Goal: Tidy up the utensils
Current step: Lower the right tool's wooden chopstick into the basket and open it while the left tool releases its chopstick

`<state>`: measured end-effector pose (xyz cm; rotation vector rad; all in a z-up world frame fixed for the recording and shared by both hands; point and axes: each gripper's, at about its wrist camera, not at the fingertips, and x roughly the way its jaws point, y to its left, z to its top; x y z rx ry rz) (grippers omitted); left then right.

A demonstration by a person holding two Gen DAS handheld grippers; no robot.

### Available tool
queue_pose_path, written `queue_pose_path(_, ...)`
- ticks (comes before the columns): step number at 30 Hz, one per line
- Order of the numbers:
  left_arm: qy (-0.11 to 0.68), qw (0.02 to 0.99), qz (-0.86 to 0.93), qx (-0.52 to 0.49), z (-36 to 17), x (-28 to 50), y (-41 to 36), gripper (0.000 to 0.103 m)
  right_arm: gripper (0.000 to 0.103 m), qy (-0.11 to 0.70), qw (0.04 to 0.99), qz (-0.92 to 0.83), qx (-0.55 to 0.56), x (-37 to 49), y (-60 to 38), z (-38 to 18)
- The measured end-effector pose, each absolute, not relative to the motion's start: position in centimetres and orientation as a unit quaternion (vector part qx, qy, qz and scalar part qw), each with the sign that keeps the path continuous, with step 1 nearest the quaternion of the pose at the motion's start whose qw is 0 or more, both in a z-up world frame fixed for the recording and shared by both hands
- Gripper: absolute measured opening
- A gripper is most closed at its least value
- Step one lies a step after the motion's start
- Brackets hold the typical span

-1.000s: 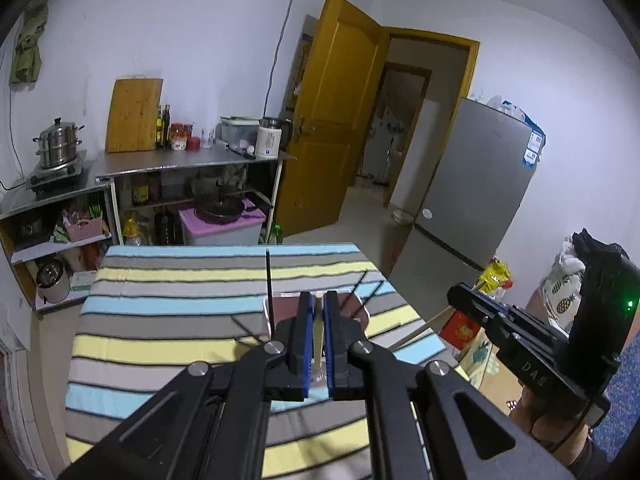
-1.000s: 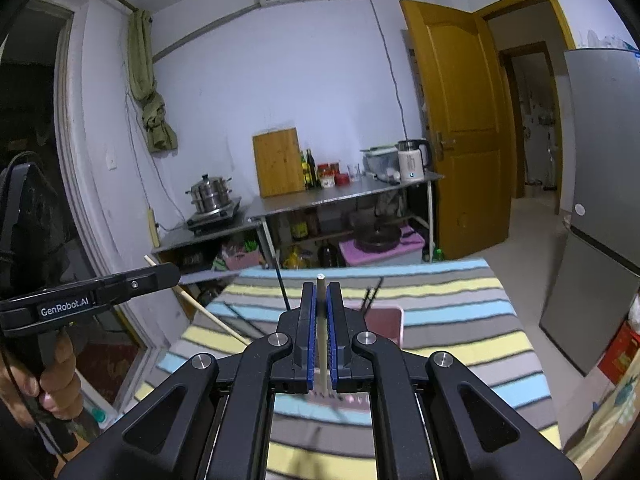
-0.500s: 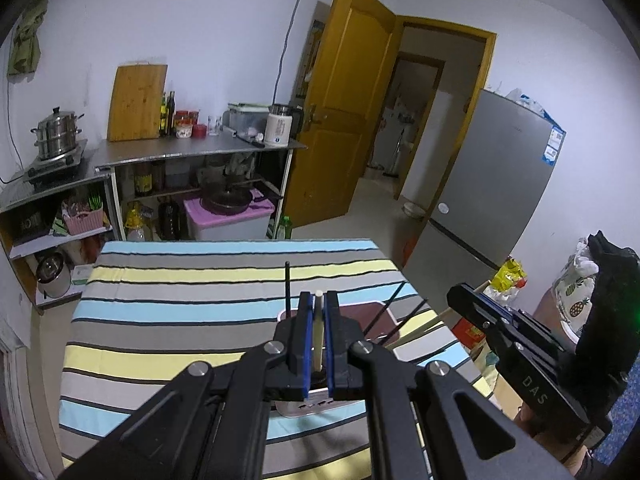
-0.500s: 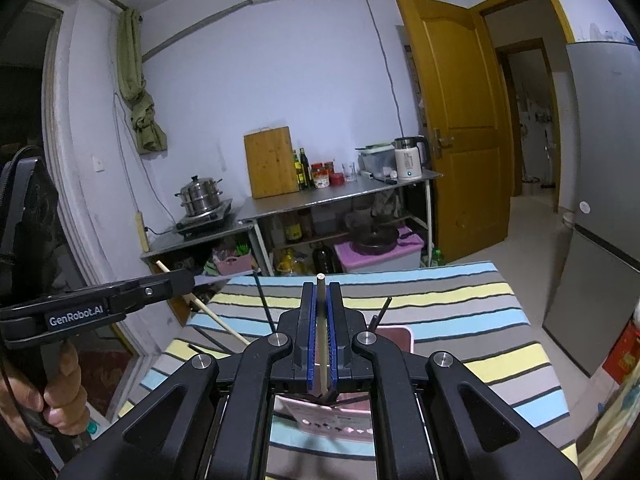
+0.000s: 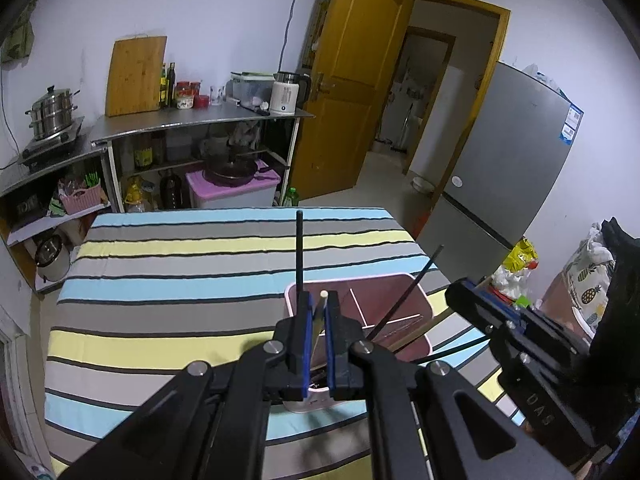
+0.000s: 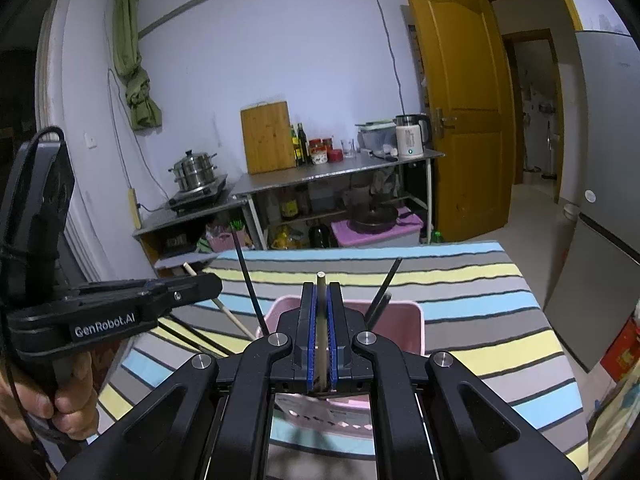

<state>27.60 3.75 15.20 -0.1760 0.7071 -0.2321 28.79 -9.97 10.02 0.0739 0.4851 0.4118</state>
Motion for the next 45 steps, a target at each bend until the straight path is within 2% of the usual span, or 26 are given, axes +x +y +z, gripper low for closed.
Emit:
queue_pose_path(7,0.355,0.924,-0.113,-0.084,14.4,27.9,3.3,0.007,0.005,0.256,0.943,0.209,0.026,29.2,-9.6,8.7)
queue_pose_path(10,0.354,0.925,-0.112,-0.082,14.5,28.0,3.2,0.010,0.006,0.262,0.941,0.211,0.023,29.2,-9.5,8.9)
queue_pose_path(13,0.345,0.928,-0.114,-0.086,15.0,27.6,3.4,0.023,0.012,0.258,0.943,0.210,0.025,28.9,-9.7,9.3)
queue_pose_path(15,0.336,0.931,-0.113,-0.084,15.5,27.3,3.4,0.029,0.012,0.255,0.944,0.207,0.024,28.6,-9.9,9.6)
queue_pose_path(30,0.299,0.944,-0.106,-0.090,17.7,22.7,4.7,0.032,0.012,0.228,0.952,0.199,0.036,23.5,-12.6,11.8)
queue_pose_path(45,0.282,0.950,-0.104,-0.083,15.6,16.3,3.7,0.039,0.013,0.214,0.958,0.188,0.032,17.5,-13.9,11.5)
